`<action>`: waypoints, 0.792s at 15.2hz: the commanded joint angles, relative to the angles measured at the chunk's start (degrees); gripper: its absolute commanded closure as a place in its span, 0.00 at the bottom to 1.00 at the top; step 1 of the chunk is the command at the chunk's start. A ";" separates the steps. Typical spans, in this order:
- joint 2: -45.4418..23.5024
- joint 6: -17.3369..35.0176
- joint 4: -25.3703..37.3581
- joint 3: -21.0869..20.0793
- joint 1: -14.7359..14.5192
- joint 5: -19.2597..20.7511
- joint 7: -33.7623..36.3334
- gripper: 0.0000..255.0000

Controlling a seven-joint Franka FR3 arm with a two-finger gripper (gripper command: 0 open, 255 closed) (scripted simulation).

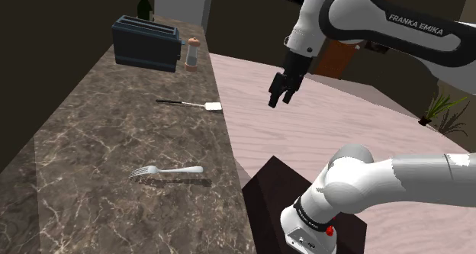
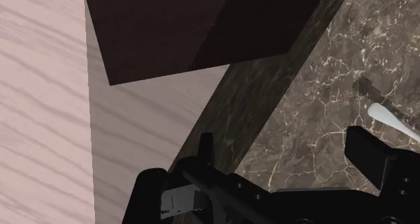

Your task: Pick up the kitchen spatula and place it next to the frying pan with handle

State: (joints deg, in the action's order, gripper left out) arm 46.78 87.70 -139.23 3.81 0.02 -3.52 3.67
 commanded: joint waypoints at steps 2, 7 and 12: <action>-1.61 1.81 -0.05 0.75 -0.35 0.67 -2.01 0.00; -10.65 10.63 1.10 4.28 -2.35 3.17 -11.70 0.00; -20.85 18.53 4.44 7.25 -4.59 4.05 -21.12 0.00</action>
State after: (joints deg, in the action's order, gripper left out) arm 27.98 104.75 -135.69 10.72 -3.96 0.57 -15.65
